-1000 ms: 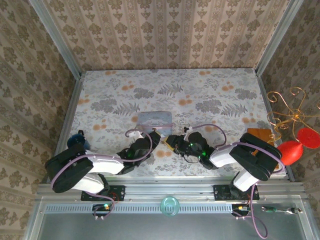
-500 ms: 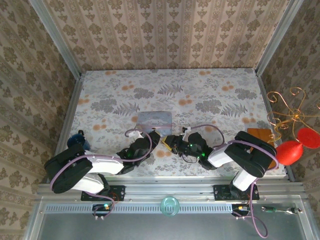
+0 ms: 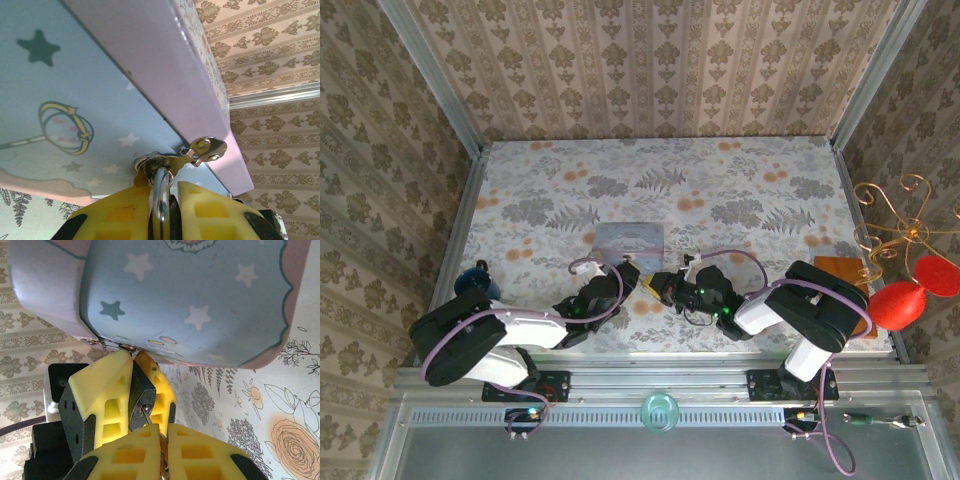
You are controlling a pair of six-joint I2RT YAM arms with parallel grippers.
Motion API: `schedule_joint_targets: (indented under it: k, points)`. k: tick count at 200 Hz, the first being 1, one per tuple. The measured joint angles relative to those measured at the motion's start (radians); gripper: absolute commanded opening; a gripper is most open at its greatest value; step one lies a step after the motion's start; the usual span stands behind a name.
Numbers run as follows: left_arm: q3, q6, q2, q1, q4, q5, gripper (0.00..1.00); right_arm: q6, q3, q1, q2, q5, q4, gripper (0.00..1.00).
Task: Unlock the padlock with the key
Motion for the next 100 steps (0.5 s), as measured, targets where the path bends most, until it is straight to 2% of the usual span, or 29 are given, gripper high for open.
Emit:
schedule_joint_targets:
  k: [65, 100]
  points:
    - [0.000, -0.016, 0.031, -0.001, 0.033, 0.000, 0.00, 0.000, 0.000, -0.003, 0.000, 0.002, -0.005, 0.09]
    - [0.000, -0.047, 0.040, -0.010, 0.044, -0.013, 0.00, 0.000, 0.008, -0.043, 0.010, -0.039, -0.008, 0.09]
